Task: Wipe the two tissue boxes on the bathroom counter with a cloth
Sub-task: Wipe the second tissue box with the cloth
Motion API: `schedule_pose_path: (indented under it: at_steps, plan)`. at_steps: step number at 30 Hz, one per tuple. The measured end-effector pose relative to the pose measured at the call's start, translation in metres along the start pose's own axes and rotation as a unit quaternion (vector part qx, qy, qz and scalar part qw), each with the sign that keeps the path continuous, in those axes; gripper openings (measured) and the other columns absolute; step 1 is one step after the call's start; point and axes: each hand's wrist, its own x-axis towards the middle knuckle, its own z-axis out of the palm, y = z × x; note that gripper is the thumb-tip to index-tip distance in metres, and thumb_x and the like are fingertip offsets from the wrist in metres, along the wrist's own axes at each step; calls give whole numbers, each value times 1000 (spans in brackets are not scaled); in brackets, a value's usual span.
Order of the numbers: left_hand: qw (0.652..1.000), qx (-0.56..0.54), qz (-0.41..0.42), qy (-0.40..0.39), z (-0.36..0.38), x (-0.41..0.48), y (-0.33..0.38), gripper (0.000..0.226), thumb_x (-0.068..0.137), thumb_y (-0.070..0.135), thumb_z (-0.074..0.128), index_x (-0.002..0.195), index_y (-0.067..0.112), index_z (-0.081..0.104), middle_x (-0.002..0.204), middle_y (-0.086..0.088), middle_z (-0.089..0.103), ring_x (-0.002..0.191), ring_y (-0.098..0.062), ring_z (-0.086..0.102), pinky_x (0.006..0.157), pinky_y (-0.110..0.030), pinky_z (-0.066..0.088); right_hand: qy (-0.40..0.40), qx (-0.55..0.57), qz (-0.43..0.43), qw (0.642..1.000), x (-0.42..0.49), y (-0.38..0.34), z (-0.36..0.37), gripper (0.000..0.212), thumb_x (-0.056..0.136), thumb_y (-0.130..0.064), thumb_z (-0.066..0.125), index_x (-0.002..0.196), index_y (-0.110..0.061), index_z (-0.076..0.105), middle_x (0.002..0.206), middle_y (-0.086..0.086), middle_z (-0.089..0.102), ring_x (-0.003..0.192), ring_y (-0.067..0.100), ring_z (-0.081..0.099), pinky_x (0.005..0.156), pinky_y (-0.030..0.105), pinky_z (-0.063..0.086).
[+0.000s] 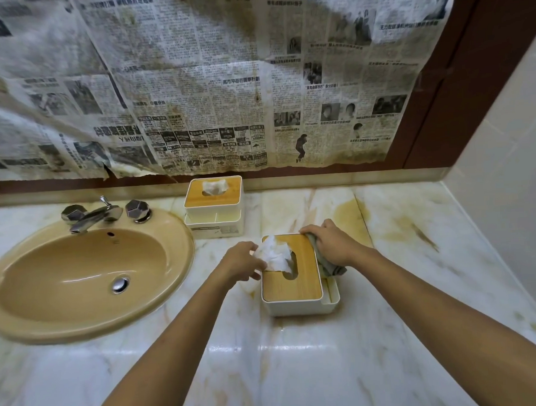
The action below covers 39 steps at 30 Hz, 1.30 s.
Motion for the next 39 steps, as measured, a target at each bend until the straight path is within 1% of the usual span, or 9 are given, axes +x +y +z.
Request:
schedule_pose_path:
  at_steps: [5,8,11,17,20,23,30,35,39]
  plan:
    - [996,-88,9,-6,2,2,7,57,84,27,68,138,21,47,115,-10,63,93,-21,62,76,-32,50,23,57,15,998,-3,18,3,46,101,-13,31,135,-31,54,115,11,47,93,22,53,81,28,41]
    - [998,35,2,-59,-1,3,5,108,63,54,83,150,24,27,136,-4,52,115,-26,56,77,-33,50,31,57,13,998,-6,19,2,46,100,-11,32,134,-31,57,109,9,48,87,18,51,83,28,40]
    - [973,204,-2,-113,1,1,0,136,51,54,91,154,21,10,149,-4,43,130,-27,47,95,-36,47,28,52,12,998,-4,21,1,46,100,-12,33,133,-32,58,114,11,51,88,19,53,86,28,41]
    - [954,296,2,-47,-3,-4,-4,94,41,68,87,119,20,63,113,3,67,98,-14,65,91,-35,54,26,31,12,999,-11,20,-6,43,102,-14,33,135,-28,57,111,7,46,93,20,49,94,30,40]
    - [962,269,-19,-43,-16,-6,-4,74,48,64,88,100,14,71,87,5,75,70,-9,73,81,-32,58,23,37,19,999,-10,23,-10,42,99,-14,36,129,-28,62,117,10,56,94,20,51,90,31,41]
    - [980,192,-33,-43,-25,-5,-8,53,59,51,89,88,10,73,76,2,77,64,-13,74,62,-25,50,28,70,22,997,-18,21,-13,38,98,-11,40,125,-21,66,114,-2,57,101,17,50,85,29,40]
    - [993,26,10,115,-20,1,-17,30,72,25,86,93,12,69,80,-3,75,61,-15,73,56,-27,45,17,184,78,980,-30,28,-15,35,94,-9,42,95,-19,76,115,1,68,106,21,61,88,33,52]
    - [989,-110,45,90,-8,6,-25,44,80,7,76,121,10,59,106,-10,70,82,-24,70,63,-27,48,12,232,90,968,-41,33,-11,33,93,-8,44,87,-17,75,104,-2,69,99,20,63,83,33,53]
    - [982,-147,33,114,2,4,-33,31,84,10,73,112,10,60,93,-10,71,75,-23,71,64,-31,53,18,271,100,957,-51,34,-4,29,92,-9,47,91,-18,75,107,0,71,99,20,65,80,31,53]
